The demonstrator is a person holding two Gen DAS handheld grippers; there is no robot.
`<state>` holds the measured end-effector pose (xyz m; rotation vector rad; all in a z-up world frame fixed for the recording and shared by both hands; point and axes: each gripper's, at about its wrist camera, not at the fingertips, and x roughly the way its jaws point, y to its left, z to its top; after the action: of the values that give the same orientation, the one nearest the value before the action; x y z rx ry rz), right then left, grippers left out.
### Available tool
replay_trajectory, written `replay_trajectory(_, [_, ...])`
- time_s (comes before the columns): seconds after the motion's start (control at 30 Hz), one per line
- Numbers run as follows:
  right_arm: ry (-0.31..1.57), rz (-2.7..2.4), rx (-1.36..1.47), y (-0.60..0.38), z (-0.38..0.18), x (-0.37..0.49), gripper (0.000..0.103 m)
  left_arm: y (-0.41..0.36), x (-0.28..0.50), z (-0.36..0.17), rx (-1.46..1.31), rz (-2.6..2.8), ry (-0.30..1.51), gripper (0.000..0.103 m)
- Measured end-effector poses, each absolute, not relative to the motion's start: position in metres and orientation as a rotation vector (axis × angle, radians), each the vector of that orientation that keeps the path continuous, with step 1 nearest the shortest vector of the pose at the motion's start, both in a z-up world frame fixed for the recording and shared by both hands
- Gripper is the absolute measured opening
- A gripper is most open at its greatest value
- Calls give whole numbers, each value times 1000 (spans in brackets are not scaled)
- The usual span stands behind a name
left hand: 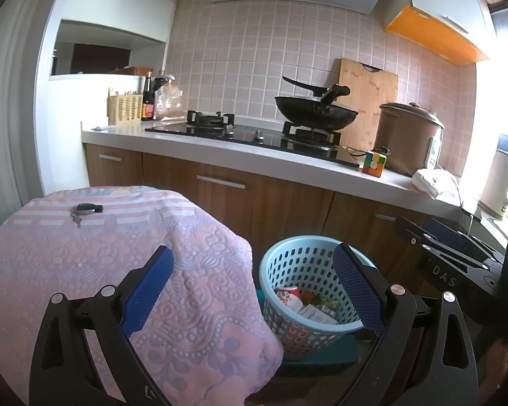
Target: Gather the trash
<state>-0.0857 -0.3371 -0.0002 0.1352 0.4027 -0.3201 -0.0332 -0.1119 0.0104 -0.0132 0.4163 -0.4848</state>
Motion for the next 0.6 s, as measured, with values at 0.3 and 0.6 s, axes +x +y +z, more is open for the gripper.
replay_trajectory(0.3, [405, -317, 138, -336, -1, -85, 55, -113, -34, 10, -16, -479, 418, 92])
replay_trajectory(0.6, [399, -309, 146, -338, 1, -87, 55, -112, -33, 10, -11, -472, 420, 92])
